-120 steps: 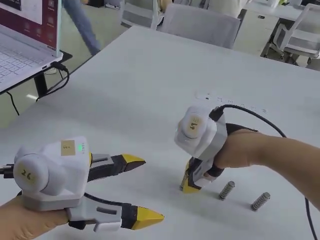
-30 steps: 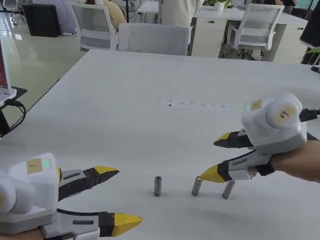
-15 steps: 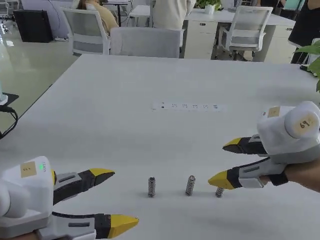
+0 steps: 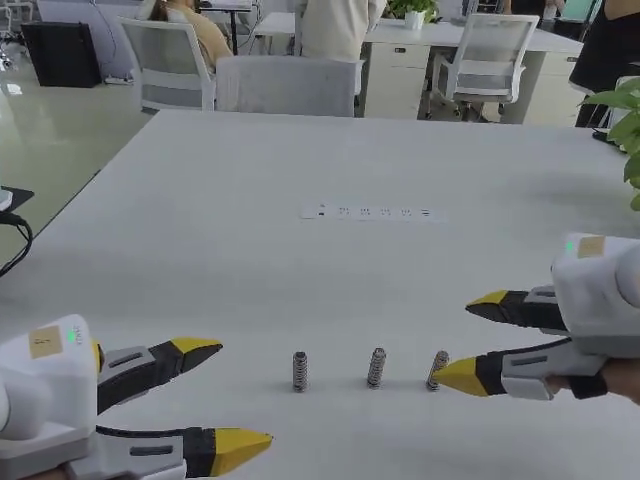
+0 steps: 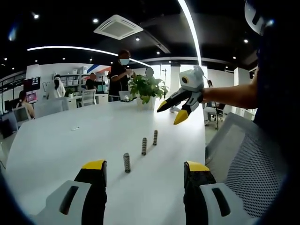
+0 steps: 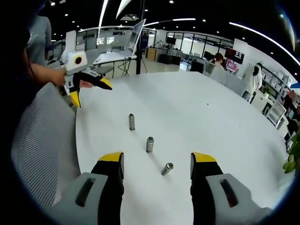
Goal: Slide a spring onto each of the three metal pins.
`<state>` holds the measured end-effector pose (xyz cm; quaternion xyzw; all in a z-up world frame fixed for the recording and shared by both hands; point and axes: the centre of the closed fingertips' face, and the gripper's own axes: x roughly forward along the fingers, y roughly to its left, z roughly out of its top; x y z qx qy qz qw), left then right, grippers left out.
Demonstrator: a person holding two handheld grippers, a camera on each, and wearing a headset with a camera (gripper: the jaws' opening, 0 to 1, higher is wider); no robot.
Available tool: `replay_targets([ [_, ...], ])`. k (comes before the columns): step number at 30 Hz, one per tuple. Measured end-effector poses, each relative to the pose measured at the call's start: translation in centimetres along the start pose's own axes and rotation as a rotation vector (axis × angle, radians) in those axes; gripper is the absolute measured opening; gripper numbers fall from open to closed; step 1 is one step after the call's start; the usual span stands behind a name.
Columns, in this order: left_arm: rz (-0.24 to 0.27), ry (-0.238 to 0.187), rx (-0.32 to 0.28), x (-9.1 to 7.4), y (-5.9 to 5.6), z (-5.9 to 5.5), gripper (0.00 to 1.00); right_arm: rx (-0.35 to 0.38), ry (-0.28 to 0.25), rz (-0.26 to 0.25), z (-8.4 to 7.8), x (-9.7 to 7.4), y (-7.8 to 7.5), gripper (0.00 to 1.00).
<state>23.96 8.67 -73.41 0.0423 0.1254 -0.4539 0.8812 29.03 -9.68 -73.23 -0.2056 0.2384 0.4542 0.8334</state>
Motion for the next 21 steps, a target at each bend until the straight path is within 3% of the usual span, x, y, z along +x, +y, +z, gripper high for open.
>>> replay_targets([
  [21,0.015,-0.009,-0.007,-0.2,-0.2,-0.4,0.64,0.023,-0.101,-0.043,-2.8,-1.9,0.8,0.59],
])
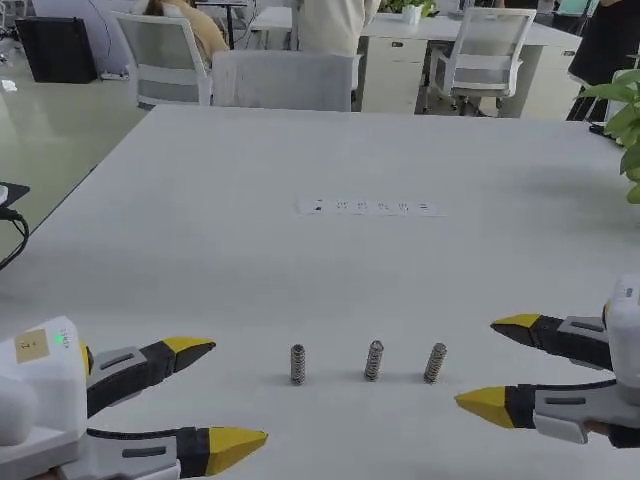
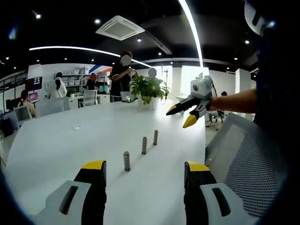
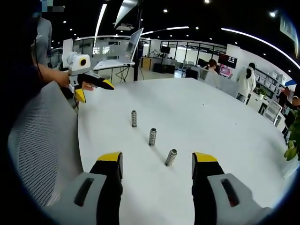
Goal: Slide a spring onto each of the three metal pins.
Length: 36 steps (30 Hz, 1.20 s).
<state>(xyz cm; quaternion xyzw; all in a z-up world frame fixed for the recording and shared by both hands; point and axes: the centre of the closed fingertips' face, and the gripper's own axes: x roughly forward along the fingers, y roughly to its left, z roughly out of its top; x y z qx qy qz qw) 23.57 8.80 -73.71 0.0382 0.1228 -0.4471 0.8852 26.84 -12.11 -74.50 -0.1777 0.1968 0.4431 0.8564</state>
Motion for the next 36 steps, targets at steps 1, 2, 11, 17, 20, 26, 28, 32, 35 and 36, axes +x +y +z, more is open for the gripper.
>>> replay_targets([
  [1,0.001,0.0,-0.001,0.0,0.0,-0.1,0.64,0.005,-0.01,-0.006,-0.1,-0.1,-0.1,0.6],
  [2,0.003,0.0,-0.001,-0.1,-0.1,-0.2,0.64,0.016,-0.021,-0.013,-0.2,-0.1,-0.2,0.6],
  [11,0.007,0.001,-0.002,-0.8,-0.5,-1.4,0.65,0.051,-0.074,-0.048,-2.3,-0.6,-0.1,0.68],
  [17,0.012,-0.014,0.002,-1.0,-0.8,-1.9,0.67,0.066,-0.114,-0.067,-2.6,-0.6,-0.1,0.79],
  [20,0.004,0.003,0.006,-0.9,-1.1,-2.3,0.69,0.07,-0.114,-0.056,-2.7,-0.4,0.5,0.82],
  [26,0.002,0.023,0.003,-0.8,-1.0,-3.0,0.71,0.07,-0.095,-0.044,-3.3,-0.3,0.9,0.84],
  [28,0.006,0.033,0.003,-0.7,-0.9,-3.3,0.74,0.078,-0.096,-0.043,-3.5,-0.3,0.8,0.87],
  [32,0.003,0.041,0.006,-0.6,-0.9,-3.4,0.74,0.075,-0.087,-0.043,-3.6,-0.3,0.7,0.87],
  [35,0.005,0.033,0.005,-0.5,-0.7,-3.1,0.74,0.073,-0.096,-0.05,-3.2,-0.4,0.4,0.88],
  [36,0.005,0.031,0.006,-0.5,-0.7,-3.0,0.74,0.075,-0.097,-0.05,-3.1,-0.4,0.5,0.88],
])
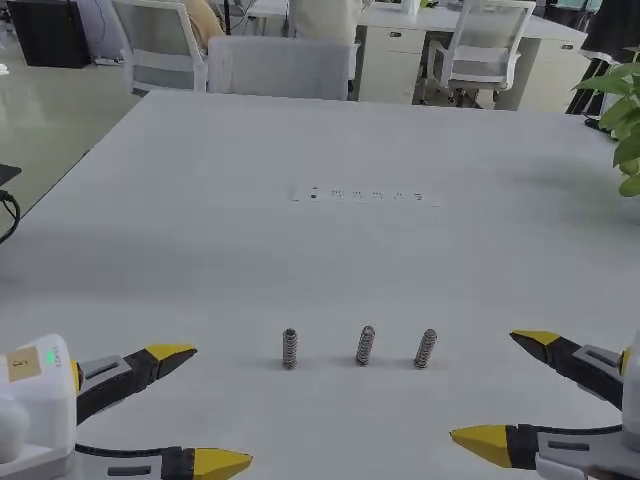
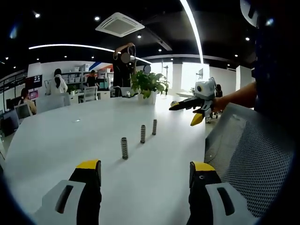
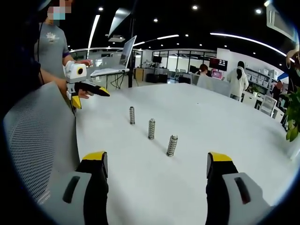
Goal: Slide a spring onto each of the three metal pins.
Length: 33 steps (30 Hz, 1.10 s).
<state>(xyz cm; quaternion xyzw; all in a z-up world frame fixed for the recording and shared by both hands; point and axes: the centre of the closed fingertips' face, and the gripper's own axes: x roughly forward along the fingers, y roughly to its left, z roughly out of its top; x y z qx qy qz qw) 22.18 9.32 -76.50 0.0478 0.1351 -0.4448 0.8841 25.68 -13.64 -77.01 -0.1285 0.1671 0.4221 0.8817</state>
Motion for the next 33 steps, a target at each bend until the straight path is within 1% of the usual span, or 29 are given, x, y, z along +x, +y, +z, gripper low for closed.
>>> replay_targets([
  [5,-0.004,0.002,-0.004,0.07,-0.09,-0.06,0.75,-0.013,0.003,0.001,-0.03,0.05,0.03,0.88],
  [9,-0.008,0.009,-0.005,0.11,-0.15,-0.11,0.75,-0.009,0.003,-0.001,-0.01,0.03,-0.08,0.89],
  [11,-0.004,0.014,-0.006,0.07,0.03,-0.15,0.74,-0.007,-0.004,0.0,0.19,0.02,-0.06,0.89],
  [15,0.002,0.015,-0.01,-0.04,0.34,-0.13,0.74,-0.008,-0.001,0.004,0.14,0.15,0.09,0.89],
  [20,0.012,0.021,-0.018,-0.06,0.68,-0.55,0.74,0.001,-0.001,0.008,-0.07,0.26,0.2,0.89],
  [22,0.011,0.018,-0.022,-0.06,0.61,-0.52,0.74,-0.002,-0.001,0.006,-0.07,0.28,0.2,0.89],
  [24,0.011,0.024,-0.018,-0.05,0.59,-0.56,0.74,0.0,-0.005,0.007,0.11,0.31,0.12,0.89],
  [28,0.019,0.013,-0.017,-0.14,0.78,-0.08,0.73,-0.004,-0.014,0.005,0.46,0.32,0.02,0.88],
  [33,0.018,0.019,-0.015,-0.09,0.61,-0.16,0.73,-0.013,-0.018,0.007,0.77,0.47,0.16,0.89],
])
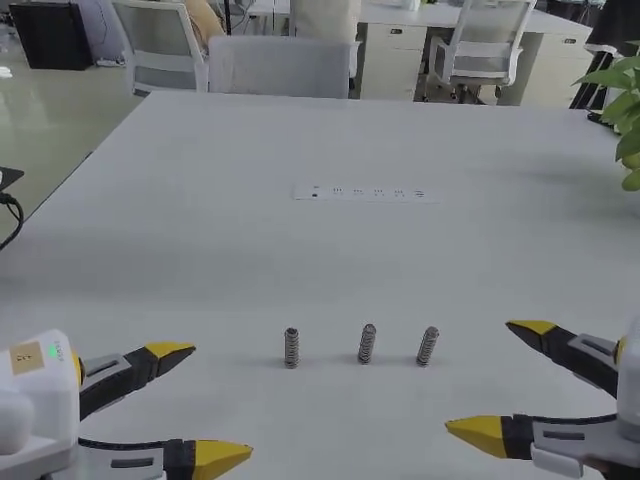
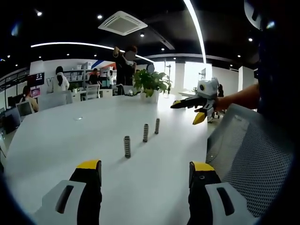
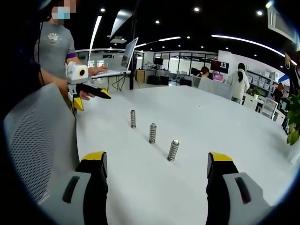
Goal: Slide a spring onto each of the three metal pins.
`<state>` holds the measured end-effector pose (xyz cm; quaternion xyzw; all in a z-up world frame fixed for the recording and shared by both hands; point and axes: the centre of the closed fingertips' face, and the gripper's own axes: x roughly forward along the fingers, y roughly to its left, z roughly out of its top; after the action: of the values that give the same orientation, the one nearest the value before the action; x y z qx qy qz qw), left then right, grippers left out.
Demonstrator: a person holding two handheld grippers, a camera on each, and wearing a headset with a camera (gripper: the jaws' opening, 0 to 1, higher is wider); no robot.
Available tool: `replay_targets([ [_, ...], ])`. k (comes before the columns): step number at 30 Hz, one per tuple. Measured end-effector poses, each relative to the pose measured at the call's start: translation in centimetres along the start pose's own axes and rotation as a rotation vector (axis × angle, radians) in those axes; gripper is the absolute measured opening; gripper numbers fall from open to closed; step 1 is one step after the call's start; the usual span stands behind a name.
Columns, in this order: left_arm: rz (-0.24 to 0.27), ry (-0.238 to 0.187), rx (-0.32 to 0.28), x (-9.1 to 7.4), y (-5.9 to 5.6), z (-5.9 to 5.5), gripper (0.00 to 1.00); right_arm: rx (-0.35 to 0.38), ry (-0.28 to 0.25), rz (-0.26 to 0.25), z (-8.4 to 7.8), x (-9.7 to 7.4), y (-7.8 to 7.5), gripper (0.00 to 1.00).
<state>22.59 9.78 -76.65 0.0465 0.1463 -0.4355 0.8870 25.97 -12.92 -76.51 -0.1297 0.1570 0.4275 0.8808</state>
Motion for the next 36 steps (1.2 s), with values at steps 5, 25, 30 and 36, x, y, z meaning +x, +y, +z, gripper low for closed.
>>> replay_targets([
  [5,-0.001,-0.002,-0.001,0.06,-0.05,0.01,0.73,-0.003,0.006,0.002,-0.16,0.1,0.06,0.88],
  [25,-0.009,0.007,0.004,0.15,0.3,0.21,0.73,0.011,0.006,-0.006,-0.37,0.37,-0.26,0.87],
  [30,-0.013,0.01,0.003,0.2,0.17,0.22,0.72,0.011,0.01,-0.006,-0.42,0.37,-0.31,0.87],
  [36,-0.013,0.012,0.001,0.2,0.16,0.2,0.72,0.013,0.01,-0.012,-0.41,0.3,-0.47,0.87],
])
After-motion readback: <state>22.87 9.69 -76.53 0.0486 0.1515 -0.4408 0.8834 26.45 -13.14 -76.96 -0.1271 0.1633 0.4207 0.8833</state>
